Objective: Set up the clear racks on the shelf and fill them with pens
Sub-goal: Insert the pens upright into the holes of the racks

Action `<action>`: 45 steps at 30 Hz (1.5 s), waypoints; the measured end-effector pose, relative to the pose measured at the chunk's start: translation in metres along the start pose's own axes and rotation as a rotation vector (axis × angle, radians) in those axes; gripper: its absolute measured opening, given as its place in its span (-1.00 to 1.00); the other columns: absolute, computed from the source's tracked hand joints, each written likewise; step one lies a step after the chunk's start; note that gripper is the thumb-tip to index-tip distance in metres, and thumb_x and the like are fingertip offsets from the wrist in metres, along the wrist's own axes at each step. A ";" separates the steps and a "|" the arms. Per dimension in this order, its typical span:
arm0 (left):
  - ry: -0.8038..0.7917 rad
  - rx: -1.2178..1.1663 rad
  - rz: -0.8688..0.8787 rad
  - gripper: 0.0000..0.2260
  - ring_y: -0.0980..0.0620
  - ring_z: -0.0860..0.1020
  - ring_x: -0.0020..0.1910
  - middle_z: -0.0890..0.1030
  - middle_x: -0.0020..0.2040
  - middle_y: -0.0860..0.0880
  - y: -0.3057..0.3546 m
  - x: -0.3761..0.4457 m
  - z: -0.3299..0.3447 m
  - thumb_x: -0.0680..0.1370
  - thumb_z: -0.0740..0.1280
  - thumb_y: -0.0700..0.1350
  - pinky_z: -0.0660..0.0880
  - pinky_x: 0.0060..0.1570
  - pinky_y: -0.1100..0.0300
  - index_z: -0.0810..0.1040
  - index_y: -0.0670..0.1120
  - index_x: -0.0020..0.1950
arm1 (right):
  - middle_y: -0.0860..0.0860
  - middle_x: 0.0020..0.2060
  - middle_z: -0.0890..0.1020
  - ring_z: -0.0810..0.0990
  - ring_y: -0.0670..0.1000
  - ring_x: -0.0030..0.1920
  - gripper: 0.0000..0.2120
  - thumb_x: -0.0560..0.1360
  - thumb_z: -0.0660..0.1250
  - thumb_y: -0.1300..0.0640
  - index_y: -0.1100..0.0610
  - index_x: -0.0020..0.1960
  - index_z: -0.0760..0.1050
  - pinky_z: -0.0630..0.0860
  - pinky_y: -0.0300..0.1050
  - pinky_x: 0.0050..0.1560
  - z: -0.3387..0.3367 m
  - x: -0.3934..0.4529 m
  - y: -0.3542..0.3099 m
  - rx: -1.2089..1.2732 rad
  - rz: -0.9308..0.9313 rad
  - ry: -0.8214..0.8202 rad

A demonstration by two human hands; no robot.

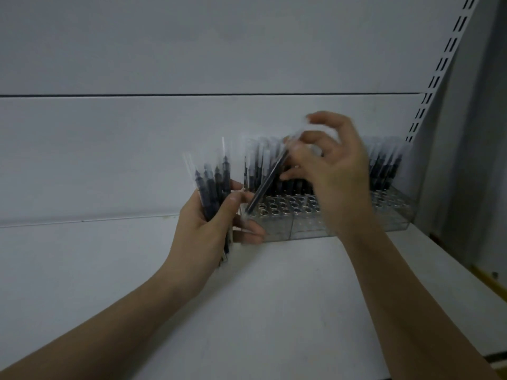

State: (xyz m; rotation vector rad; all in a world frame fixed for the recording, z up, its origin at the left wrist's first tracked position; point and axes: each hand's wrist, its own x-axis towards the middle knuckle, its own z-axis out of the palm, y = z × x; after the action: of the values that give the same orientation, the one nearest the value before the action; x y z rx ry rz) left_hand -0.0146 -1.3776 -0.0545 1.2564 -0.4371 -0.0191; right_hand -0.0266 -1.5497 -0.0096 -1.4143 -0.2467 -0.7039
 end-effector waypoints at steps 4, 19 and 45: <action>0.120 0.104 0.146 -0.88 -0.07 0.66 -0.25 0.67 -0.11 0.00 0.003 0.008 -0.011 0.65 0.21 -0.16 0.62 -0.20 0.08 0.52 -0.09 0.11 | 0.15 -0.07 0.68 0.70 0.03 -0.18 -0.71 0.53 0.37 0.36 0.14 0.19 0.42 0.65 -0.09 -0.22 -0.006 0.004 -0.002 -0.039 -0.132 0.202; 0.128 0.249 -0.013 -0.81 0.00 0.64 -0.24 0.67 -0.12 0.00 -0.024 0.029 -0.031 0.64 0.25 -0.25 0.60 -0.20 0.14 0.45 -0.03 0.21 | -0.01 -0.06 0.63 0.68 -0.01 -0.17 -0.64 0.54 0.38 0.30 -0.13 0.14 0.48 0.68 0.01 -0.10 -0.002 0.001 0.020 -0.362 -0.139 -0.021; -0.083 -0.100 -0.057 -0.77 0.00 0.51 -0.47 0.68 -0.10 -0.06 0.015 0.007 -0.008 0.62 0.19 -0.19 0.48 -0.47 0.20 0.50 -0.18 0.25 | -0.01 -0.36 0.57 0.51 -0.09 -0.45 -0.92 0.60 0.30 0.24 0.08 -0.02 0.51 0.43 -0.17 -0.43 0.004 -0.005 0.011 -0.385 -0.244 -0.075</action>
State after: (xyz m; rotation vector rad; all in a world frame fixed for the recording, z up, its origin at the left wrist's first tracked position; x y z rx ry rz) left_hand -0.0091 -1.3673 -0.0410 1.1723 -0.4659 -0.1405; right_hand -0.0233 -1.5449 -0.0205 -1.7987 -0.3603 -0.9348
